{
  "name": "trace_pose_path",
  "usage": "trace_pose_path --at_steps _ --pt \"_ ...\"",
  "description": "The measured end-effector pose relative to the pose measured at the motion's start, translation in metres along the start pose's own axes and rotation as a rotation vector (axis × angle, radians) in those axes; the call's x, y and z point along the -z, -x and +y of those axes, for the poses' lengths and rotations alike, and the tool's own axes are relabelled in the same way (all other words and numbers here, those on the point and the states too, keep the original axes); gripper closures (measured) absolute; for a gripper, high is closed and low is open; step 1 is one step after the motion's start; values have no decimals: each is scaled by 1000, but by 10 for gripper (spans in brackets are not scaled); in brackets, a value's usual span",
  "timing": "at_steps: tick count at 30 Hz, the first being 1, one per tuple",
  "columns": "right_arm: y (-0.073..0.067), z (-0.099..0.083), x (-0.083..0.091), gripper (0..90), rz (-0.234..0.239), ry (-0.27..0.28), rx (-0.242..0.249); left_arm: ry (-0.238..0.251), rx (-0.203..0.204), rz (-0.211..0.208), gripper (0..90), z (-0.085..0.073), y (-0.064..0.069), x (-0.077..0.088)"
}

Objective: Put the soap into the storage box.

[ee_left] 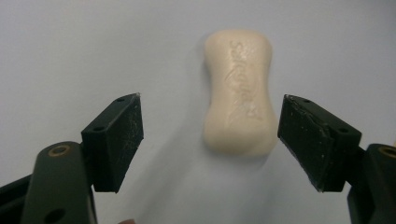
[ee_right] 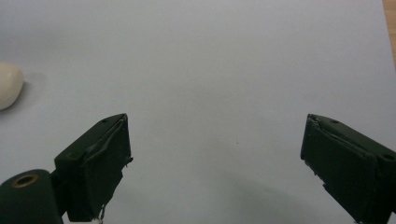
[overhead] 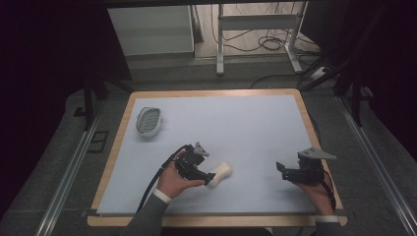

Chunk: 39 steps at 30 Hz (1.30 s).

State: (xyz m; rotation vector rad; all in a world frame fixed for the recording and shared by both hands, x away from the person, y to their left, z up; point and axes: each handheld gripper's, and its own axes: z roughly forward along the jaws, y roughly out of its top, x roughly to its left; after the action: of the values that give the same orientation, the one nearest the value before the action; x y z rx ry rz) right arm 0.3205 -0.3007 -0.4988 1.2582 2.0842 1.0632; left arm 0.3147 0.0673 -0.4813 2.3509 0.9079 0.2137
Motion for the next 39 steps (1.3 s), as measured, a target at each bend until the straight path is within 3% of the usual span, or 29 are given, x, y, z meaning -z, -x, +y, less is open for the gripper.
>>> trace_pose_path --at_steps 6,20,28,39 --pt "2 0 1 86 -8 -7 -5 -25 -22 -3 238 8 7 -11" --pt "2 -2 0 86 -3 -10 -6 -78 -4 -23 252 15 13 -39" --pt "4 -2 1 87 -10 -3 -10 -105 3 -24 284 14 13 -46" --pt "3 -2 1 91 -16 -9 -9 -132 -7 -16 458 14 15 -49"
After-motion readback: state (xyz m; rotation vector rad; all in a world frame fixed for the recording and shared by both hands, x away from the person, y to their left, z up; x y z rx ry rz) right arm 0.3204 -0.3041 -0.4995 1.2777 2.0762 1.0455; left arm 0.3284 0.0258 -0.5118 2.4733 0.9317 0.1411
